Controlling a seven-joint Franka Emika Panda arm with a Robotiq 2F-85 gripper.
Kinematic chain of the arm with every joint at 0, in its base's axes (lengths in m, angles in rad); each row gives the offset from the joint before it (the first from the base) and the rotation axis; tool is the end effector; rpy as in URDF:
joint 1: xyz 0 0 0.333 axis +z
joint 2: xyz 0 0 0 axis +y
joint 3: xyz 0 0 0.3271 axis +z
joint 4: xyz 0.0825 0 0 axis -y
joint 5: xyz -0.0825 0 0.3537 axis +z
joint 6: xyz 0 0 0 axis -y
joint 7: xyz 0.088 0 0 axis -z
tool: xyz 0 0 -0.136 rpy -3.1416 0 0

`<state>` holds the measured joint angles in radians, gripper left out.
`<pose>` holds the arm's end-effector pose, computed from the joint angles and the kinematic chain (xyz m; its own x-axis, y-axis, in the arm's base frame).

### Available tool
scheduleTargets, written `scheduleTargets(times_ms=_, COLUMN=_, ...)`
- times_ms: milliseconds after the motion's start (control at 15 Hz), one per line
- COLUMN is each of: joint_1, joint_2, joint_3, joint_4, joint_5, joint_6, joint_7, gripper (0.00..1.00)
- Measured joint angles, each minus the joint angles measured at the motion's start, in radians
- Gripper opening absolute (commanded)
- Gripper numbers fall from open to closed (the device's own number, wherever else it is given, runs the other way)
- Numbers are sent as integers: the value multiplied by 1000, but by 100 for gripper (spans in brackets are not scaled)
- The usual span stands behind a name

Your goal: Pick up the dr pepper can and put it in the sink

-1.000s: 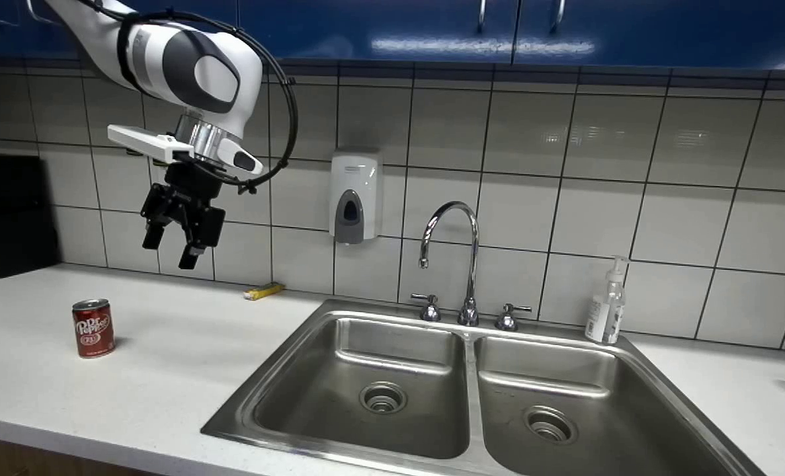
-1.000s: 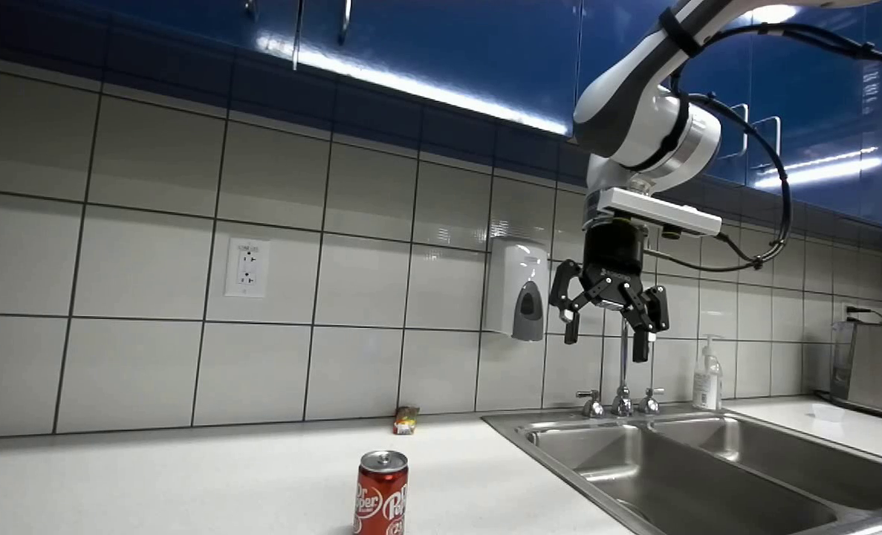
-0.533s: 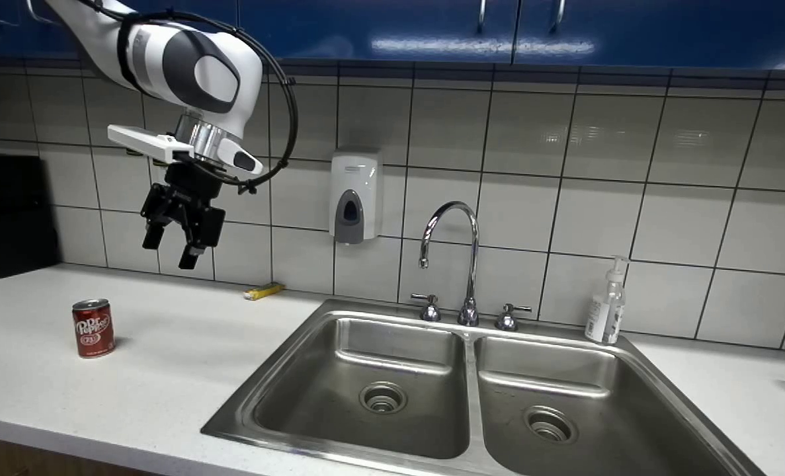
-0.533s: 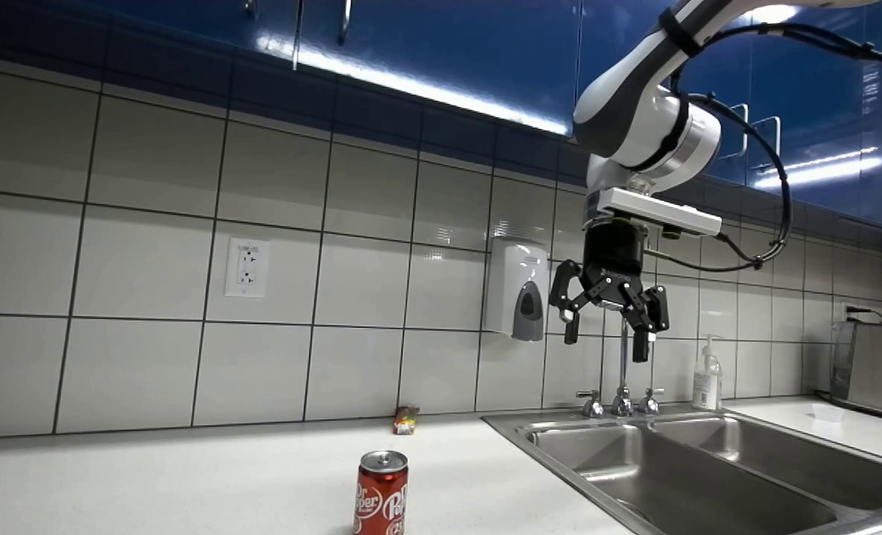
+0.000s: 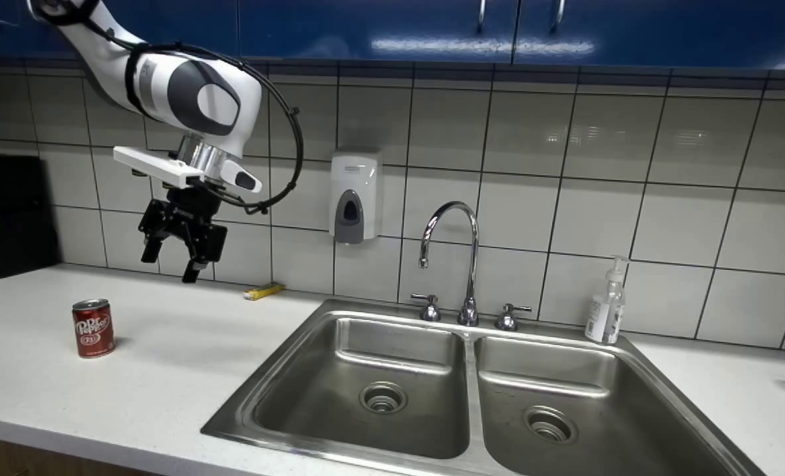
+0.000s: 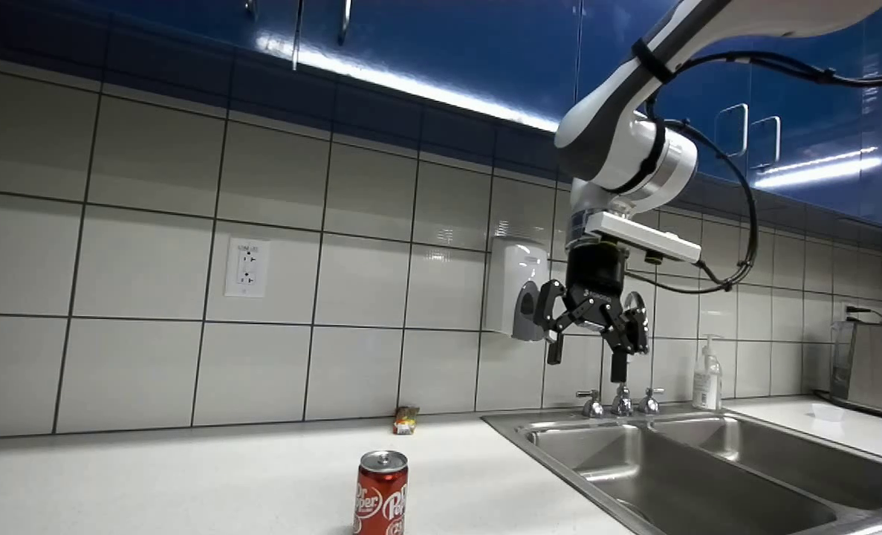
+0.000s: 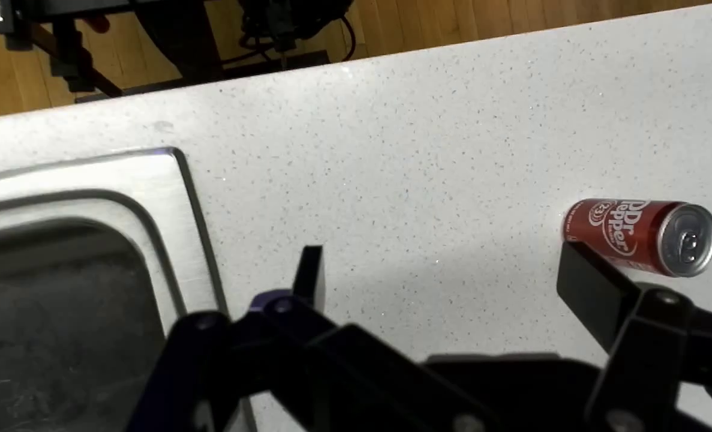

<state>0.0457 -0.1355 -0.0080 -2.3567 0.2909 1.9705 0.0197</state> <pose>0.4215 0.0420 0.3692 0.9595 -0.0940 -0.2657 -0.1563 -0.9620 -0.2241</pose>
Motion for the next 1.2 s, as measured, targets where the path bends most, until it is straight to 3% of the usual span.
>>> scheduleTargets(times_ms=333, joint_1=39, joint_2=116, joint_3=32, joint_4=74, joint_5=6, joint_6=19, joint_7=-78, gripper=100)
scheduleTargets(times_ms=1200, joint_1=150, joint_2=356, joint_3=154, joint_4=314, joint_5=-86, joint_6=67, joint_7=-74, gripper=100)
